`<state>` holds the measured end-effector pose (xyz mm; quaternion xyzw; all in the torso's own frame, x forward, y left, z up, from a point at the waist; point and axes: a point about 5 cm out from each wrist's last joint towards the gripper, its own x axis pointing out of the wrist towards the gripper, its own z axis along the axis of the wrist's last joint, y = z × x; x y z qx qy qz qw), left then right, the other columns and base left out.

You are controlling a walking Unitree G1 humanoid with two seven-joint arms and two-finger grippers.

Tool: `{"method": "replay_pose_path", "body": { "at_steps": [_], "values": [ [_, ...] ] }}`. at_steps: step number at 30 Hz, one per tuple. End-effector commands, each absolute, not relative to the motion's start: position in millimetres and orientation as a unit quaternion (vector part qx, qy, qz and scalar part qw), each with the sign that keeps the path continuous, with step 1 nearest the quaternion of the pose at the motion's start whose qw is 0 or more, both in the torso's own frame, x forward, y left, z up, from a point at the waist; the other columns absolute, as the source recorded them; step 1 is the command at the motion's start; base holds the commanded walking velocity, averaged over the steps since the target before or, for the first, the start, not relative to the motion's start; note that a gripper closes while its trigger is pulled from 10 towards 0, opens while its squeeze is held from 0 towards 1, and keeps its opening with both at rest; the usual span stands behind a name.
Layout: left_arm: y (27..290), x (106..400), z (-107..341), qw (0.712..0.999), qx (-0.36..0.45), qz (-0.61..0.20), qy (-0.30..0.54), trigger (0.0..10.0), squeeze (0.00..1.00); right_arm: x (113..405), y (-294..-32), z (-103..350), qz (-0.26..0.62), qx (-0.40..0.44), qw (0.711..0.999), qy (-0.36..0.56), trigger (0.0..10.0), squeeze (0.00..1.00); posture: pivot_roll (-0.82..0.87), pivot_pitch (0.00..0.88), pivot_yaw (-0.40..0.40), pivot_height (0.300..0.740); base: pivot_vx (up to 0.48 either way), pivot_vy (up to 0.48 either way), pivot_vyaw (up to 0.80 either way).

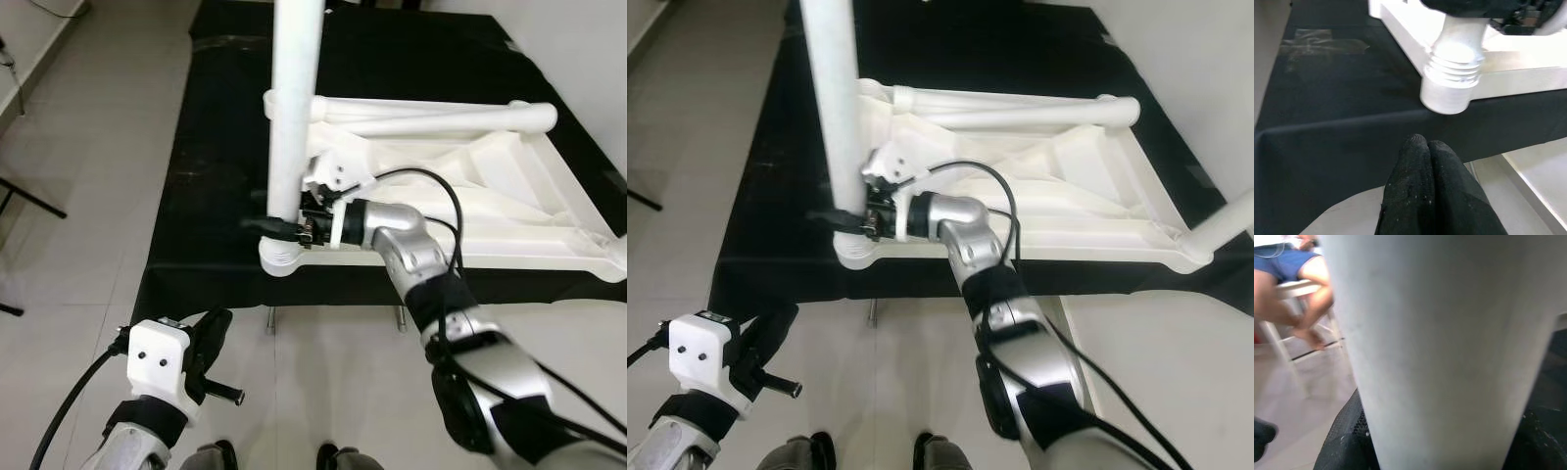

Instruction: Building children table

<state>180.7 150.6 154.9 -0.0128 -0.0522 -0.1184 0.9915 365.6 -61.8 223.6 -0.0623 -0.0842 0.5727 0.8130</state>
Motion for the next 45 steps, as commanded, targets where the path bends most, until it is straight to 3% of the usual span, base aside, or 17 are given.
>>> {"method": "replay_pose_path", "body": {
  "at_steps": [1,2,3,4,9,16,17,19,20,21,28,31,32,34,36,38,45],
  "values": [
    [152,182,148,0.992,-0.017,-0.123,-0.036,10.0,0.0,364,-72,211,0.487,-0.027,0.87,-0.073,0.0,0.0,-0.1,0.212,-0.1,0.74,0.0,0.0,0.0],
    [152,182,148,0.992,-0.017,-0.123,-0.036,10.0,0.0,364,-72,211,0.487,-0.027,0.87,-0.073,0.0,0.0,-0.1,0.212,-0.1,0.74,0.0,0.0,0.0],
    [154,185,147,0.992,-0.016,-0.123,-0.038,10.0,0.0,351,-73,183,0.358,-0.025,0.932,-0.039,0.0,0.0,-0.13,0.201,-0.103,0.74,0.0,0.0,0.0],
    [154,188,147,0.991,-0.015,-0.124,-0.04,10.0,0.0,330,-71,163,0.287,-0.038,0.957,-0.009,0.0,0.0,-0.13,0.188,-0.098,0.74,0.0,0.0,0.0],
    [157,196,145,0.992,-0.013,-0.12,-0.044,10.0,0.0,304,-53,148,0.265,-0.064,0.962,0.012,0.0,0.0,-0.15,0.145,-0.093,0.74,0.0,0.0,0.0],
    [159,204,142,0.993,-0.012,-0.109,-0.051,10.0,0.0,310,-41,148,0.288,-0.056,0.956,0.024,0.0,0.0,-0.13,0.117,-0.114,0.74,0.0,0.0,0.0],
    [159,204,142,0.993,-0.011,-0.107,-0.052,10.0,0.0,310,-39,149,0.294,-0.051,0.954,0.025,10.0,0.0,-0.14,0.114,-0.117,0.74,0.0,0.0,0.0],
    [159,204,142,0.993,-0.011,-0.106,-0.052,10.0,0.0,309,-39,150,0.298,-0.046,0.953,0.026,10.0,0.0,-0.14,0.114,-0.117,0.74,0.0,0.0,0.0],
    [159,204,142,0.993,-0.011,-0.106,-0.053,10.0,0.0,304,-33,155,0.317,-0.022,0.948,0.028,10.0,0.93,-0.14,0.116,-0.118,0.74,0.0,0.0,0.0],
    [158,204,142,0.993,-0.012,-0.108,-0.053,10.0,0.0,299,-25,163,0.364,0.007,0.931,0.02,10.0,1.0,-0.14,0.119,-0.119,0.74,0.0,0.0,0.0],
    [156,201,144,0.992,-0.016,-0.113,-0.057,10.0,0.0,303,-26,208,0.54,0.009,0.84,-0.054,10.0,1.0,-0.12,0.147,-0.124,0.74,0.0,0.0,0.0],
    [155,201,144,0.992,-0.016,-0.113,-0.057,10.0,0.0,307,-28,212,0.551,0.001,0.833,-0.06,10.0,1.0,-0.12,0.147,-0.124,0.74,0.0,0.0,0.0],
    [154,199,145,0.992,-0.016,-0.114,-0.058,10.0,0.0,315,-32,216,0.568,-0.021,0.821,-0.064,10.0,0.0,-0.11,0.162,-0.129,0.74,0.0,0.0,0.0],
    [152,195,147,0.992,-0.018,-0.115,-0.058,10.0,0.0,332,-41,224,0.605,-0.113,0.784,-0.082,10.0,0.0,-0.09,0.18,-0.136,0.74,0.0,0.0,0.0],
    [151,192,148,0.991,-0.019,-0.116,-0.057,10.0,0.0,344,-43,233,0.605,-0.139,0.779,-0.084,10.0,0.0,-0.08,0.193,-0.137,0.74,0.0,0.0,0.0],
    [151,191,148,0.991,-0.019,-0.116,-0.057,10.0,0.0,346,-43,236,0.604,-0.137,0.781,-0.082,10.0,0.0,-0.08,0.193,-0.137,0.74,0.0,0.0,0.0],
    [148,181,150,0.992,-0.022,-0.117,-0.048,10.0,0.0,348,-38,250,0.673,-0.139,0.723,-0.072,10.0,0.0,-0.04,0.249,-0.142,0.74,0.0,0.0,0.0]
  ]
}}
